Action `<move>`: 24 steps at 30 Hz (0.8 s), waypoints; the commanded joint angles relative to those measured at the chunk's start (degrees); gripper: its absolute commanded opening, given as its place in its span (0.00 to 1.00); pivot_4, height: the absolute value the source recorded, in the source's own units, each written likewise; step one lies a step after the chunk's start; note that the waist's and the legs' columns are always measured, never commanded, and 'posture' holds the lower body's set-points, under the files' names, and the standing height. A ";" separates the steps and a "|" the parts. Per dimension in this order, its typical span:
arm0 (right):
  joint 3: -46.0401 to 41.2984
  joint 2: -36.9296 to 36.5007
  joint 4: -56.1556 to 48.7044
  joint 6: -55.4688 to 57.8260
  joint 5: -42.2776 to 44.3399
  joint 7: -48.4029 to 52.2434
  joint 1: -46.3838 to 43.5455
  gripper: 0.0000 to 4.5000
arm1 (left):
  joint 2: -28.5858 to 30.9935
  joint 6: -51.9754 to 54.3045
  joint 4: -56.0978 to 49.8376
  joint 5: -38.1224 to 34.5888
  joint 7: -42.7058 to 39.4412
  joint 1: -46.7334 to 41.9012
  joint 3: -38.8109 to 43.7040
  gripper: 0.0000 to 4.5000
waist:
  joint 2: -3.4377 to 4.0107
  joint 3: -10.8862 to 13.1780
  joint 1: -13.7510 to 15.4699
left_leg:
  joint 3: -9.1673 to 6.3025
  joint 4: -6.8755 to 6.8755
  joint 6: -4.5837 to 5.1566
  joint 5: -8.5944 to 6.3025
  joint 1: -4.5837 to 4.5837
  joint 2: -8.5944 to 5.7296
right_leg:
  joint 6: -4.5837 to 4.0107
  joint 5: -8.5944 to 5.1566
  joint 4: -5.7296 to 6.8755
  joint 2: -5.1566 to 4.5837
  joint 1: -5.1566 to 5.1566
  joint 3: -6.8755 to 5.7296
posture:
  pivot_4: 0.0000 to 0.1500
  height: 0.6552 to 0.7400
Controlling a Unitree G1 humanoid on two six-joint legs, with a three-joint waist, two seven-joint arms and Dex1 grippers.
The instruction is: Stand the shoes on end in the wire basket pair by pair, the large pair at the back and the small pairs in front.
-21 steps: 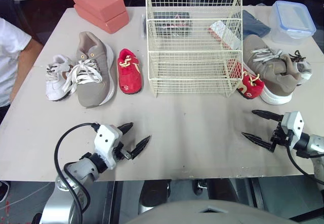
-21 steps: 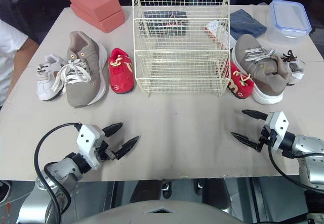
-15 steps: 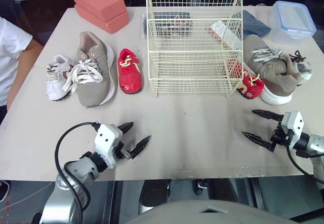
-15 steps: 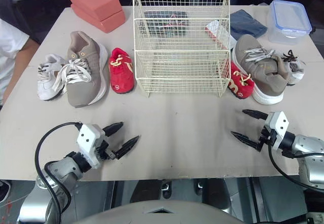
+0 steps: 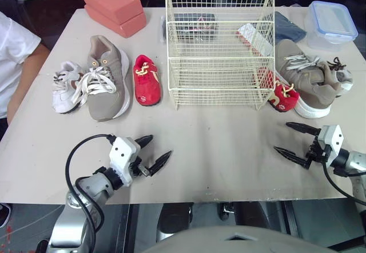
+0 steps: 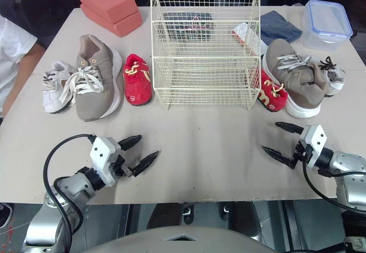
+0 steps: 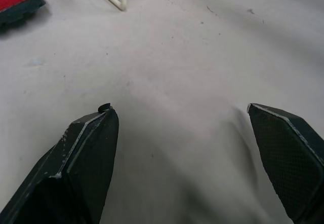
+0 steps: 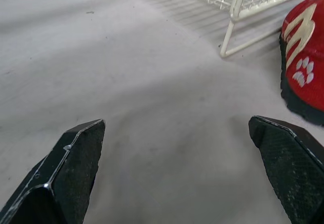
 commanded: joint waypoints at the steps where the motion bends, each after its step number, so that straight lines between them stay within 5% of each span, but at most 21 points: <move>1: -2.59 -0.41 -1.86 -1.27 1.23 -1.07 0.75 1.00 | 1.67 0.33 0.79 -0.53 -1.92 -1.40 -0.24 0.98 | 0.00 0.00 0.09 | 0.00 0.00 0.00 0.00 0.00 0.00 | 0.00 0.00 0.01 0.00 0.00 -0.01 | 1.00 0.36; 15: -21.12 -0.81 -9.59 10.35 12.62 -18.02 2.68 1.00 | 10.13 14.24 -11.44 -23.29 -13.24 -16.39 1.43 0.98 | -0.05 0.09 0.08 | 0.02 0.00 0.00 0.00 -0.02 -0.01 | 0.13 0.08 -0.01 0.04 0.00 0.05 | 1.00 0.36; 24: -16.43 0.80 -11.61 26.19 13.51 -30.42 -5.98 1.00 | 16.04 22.12 -15.26 -31.20 -10.49 -30.92 2.72 0.98 | -0.05 0.14 -0.41 | 0.15 -0.01 -0.01 0.01 0.03 -0.05 | 0.18 0.11 0.01 0.16 -0.02 0.23 | 1.00 0.36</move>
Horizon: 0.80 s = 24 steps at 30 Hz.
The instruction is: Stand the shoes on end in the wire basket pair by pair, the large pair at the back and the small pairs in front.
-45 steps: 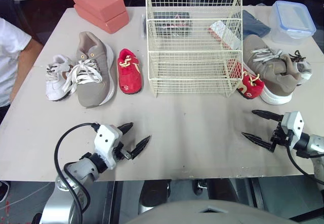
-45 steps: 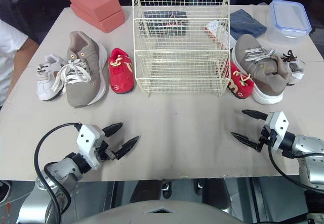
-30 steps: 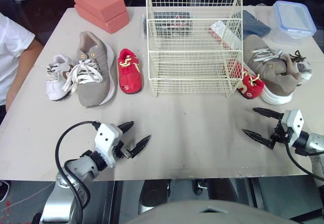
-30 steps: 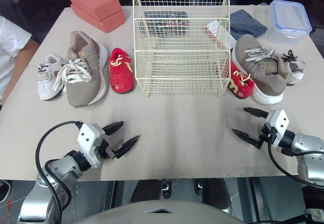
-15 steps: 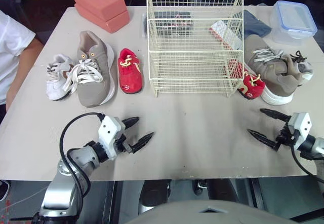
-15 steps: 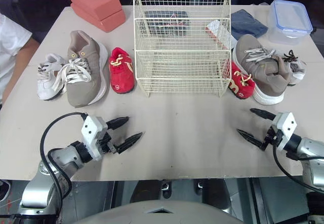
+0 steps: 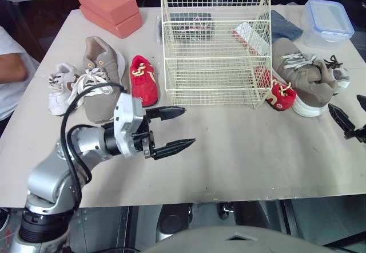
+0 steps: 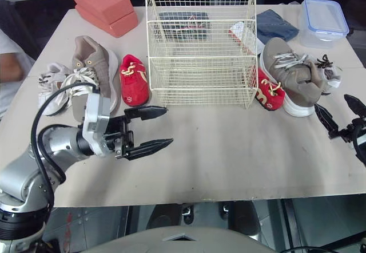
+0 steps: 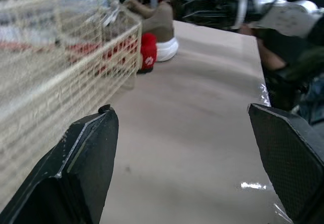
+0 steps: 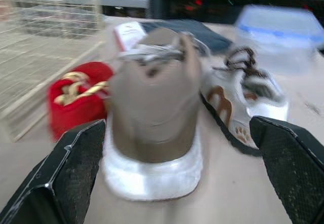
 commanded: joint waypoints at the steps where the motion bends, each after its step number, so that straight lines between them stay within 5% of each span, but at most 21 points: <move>1: 2.06 0.48 -2.59 4.05 0.88 -2.08 -3.19 1.00 | 1.01 2.48 -2.73 -4.93 2.25 -5.53 2.07 0.98 | 0.02 0.01 0.08 | 0.00 0.00 0.00 0.00 -0.01 -0.01 | 0.00 0.00 0.00 0.01 0.00 0.01 | 1.00 0.36; 11: 4.34 0.06 2.15 6.00 -1.57 -1.93 -9.20 1.00 | 0.25 6.17 -4.29 -8.88 8.05 -15.08 -0.22 0.98 | -0.13 0.13 0.05 | 0.11 0.00 -0.03 0.03 0.01 -0.04 | 0.03 0.02 -0.04 0.05 0.00 0.14 | 1.00 0.36; 14: 4.91 0.47 1.99 6.12 -2.10 -1.77 -9.90 0.81 | -0.06 6.84 -4.61 -9.31 8.86 -16.20 -1.01 1.00 | -0.13 0.13 0.01 | 0.13 0.00 -0.04 0.03 0.03 -0.04 | 0.04 0.02 -0.02 0.06 0.00 0.17 | 1.00 0.36; 20: 5.38 0.88 1.35 5.40 -3.72 -1.57 -9.14 0.21 | 0.12 7.00 -4.56 -8.49 8.70 -16.30 -1.98 1.00 | -0.14 0.14 -0.10 | 0.19 0.00 -0.08 0.05 0.09 -0.01 | 0.03 0.02 -0.01 0.15 0.00 0.29 | 1.00 0.36; 24: 4.60 1.33 0.94 3.40 -4.95 -2.30 -8.63 0.01 | 0.16 6.81 -4.03 -8.32 8.11 -16.53 -2.12 1.00 | -0.15 0.14 0.02 | 0.18 0.00 -0.08 0.05 0.07 -0.02 | 0.04 0.02 -0.02 0.15 0.00 0.29 | 1.00 0.36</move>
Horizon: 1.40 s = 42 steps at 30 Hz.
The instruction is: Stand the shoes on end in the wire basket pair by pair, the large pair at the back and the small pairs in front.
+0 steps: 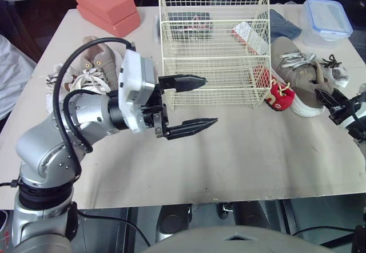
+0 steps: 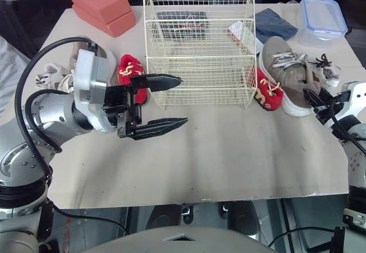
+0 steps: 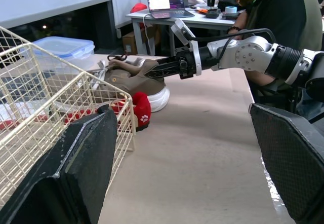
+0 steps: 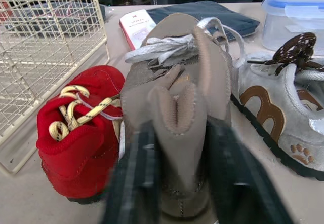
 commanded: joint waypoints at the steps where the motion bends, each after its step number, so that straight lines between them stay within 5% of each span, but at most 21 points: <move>1: -1.06 0.18 -2.12 -2.94 -1.24 -0.72 0.20 0.01 | 0.26 -0.62 -1.03 -0.10 -0.65 -1.24 0.33 1.00 | 0.00 0.00 0.01 | 0.01 0.00 -0.01 0.00 0.00 0.00 | 0.00 0.00 0.00 0.00 0.00 0.01 | 1.00 0.36; 12: -9.31 2.85 -7.90 -15.90 1.40 -4.34 -5.44 0.01 | 0.44 -1.96 3.03 2.54 -5.40 -2.85 0.18 1.00 | 0.27 0.31 0.01 | 0.01 0.00 -0.21 0.12 -0.06 -0.03 | 0.01 0.00 0.00 0.00 -0.06 0.01 | 1.00 0.36; 19: -2.40 2.80 -18.81 -26.58 -4.16 -2.17 -9.39 0.01 | 3.11 -2.64 7.73 3.78 -11.22 -4.29 2.18 1.00 | 0.30 0.43 -0.25 | 0.05 -0.01 -0.22 0.13 -0.04 0.00 | 0.01 0.00 0.01 0.02 -0.09 0.04 | 1.00 0.36; 26: 3.43 -4.42 -17.43 -43.46 -8.59 13.59 -9.49 0.01 | 6.77 -2.37 10.46 3.12 -15.87 -5.80 4.38 1.00 | 0.13 0.56 0.29 | 0.04 -0.03 -0.23 0.13 -0.13 0.01 | 0.01 0.00 -0.05 0.00 -0.14 0.03 | 1.00 0.36; 33: 7.63 -13.18 -11.61 -57.33 -6.01 30.16 -11.40 0.01 | 9.32 3.79 6.88 -5.81 -16.22 -5.02 7.72 1.00 | -0.33 0.93 0.04 | 0.04 0.02 -0.22 0.13 -0.10 0.04 | 0.02 0.00 -0.03 -0.08 -0.11 0.09 | 1.00 0.36; 42: 16.43 -17.68 -12.66 -62.40 0.79 42.65 -18.15 0.01 | 9.63 5.71 7.07 -10.81 -14.48 -10.20 7.90 1.00 | -0.34 1.07 0.02 | -0.02 0.03 -0.29 0.18 -0.03 0.07 | 0.01 0.00 0.03 -0.01 -0.06 0.05 | 1.00 0.36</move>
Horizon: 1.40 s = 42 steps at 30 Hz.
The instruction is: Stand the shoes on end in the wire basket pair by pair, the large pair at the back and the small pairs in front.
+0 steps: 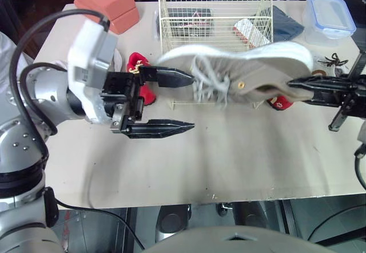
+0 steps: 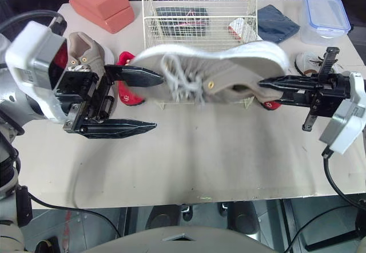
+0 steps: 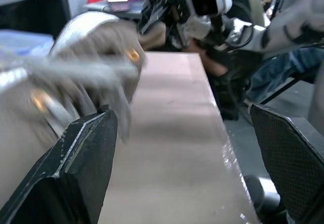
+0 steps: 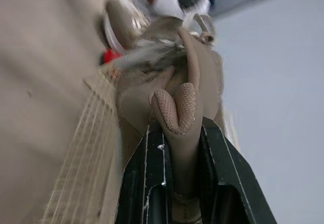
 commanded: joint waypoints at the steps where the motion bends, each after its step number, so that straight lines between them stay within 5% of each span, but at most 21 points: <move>1: 2.15 -1.09 -2.32 -0.77 4.92 3.43 -3.29 0.01 | 0.56 -0.71 -0.19 -0.13 0.07 -2.64 0.72 1.00 | -0.02 0.02 0.03 | 0.00 0.03 0.00 0.00 -0.02 0.00 | 0.00 0.00 0.00 -0.01 0.00 -0.02 | 1.00 0.36; 7: 6.00 -0.11 -3.92 2.40 7.43 6.03 -8.05 0.01 | 0.38 -1.24 -0.31 2.99 -2.11 -3.73 -2.79 1.00 | -0.02 0.02 0.04 | -0.01 0.06 0.00 0.00 -0.03 -0.01 | -0.02 0.02 0.00 -0.04 0.01 -0.03 | 1.00 0.36; 18: 11.22 0.08 -5.97 15.89 5.61 6.97 -12.01 0.01 | 1.14 -8.30 3.05 21.32 -9.58 -6.68 -15.43 1.00 | -0.04 0.04 0.12 | 0.00 0.10 0.00 0.00 -0.08 -0.08 | -0.07 0.05 0.00 -0.02 0.01 -0.10 | 1.00 0.36; 21: 11.28 0.78 -7.71 20.96 5.52 4.63 -12.59 0.00 | 0.97 -9.90 3.75 24.74 -11.12 -7.08 -17.81 0.85 | -0.04 0.04 0.11 | 0.00 0.09 0.00 0.00 -0.09 -0.06 | -0.13 0.08 -0.02 -0.03 0.00 -0.10 | 1.00 0.36; 29: 10.49 2.76 -9.68 25.53 4.69 4.03 -13.51 0.00 | -1.57 -10.71 4.69 27.32 -12.90 -7.96 -19.20 0.04 | -0.04 0.04 0.09 | 0.00 0.10 0.00 0.00 -0.08 -0.06 | -0.05 0.03 0.01 -0.01 0.00 -0.11 | 1.00 0.36; 33: 9.26 3.40 -9.97 26.43 4.46 3.20 -13.29 0.00 | -2.19 -11.20 5.07 28.28 -13.07 -7.22 -18.65 0.03 | -0.04 0.04 0.09 | -0.01 0.10 0.00 0.00 -0.09 -0.05 | -0.07 0.04 0.00 -0.02 -0.01 -0.11 | 1.00 0.36; 42: -0.36 -4.55 -18.28 53.03 16.89 -8.78 -3.86 0.89 | -9.23 -9.49 3.26 22.76 -3.18 -3.23 -9.35 0.03 | -0.07 0.06 0.27 | -0.07 0.11 0.00 0.00 -0.13 0.00 | -0.22 0.14 0.02 -0.12 0.01 -0.14 | 1.00 0.36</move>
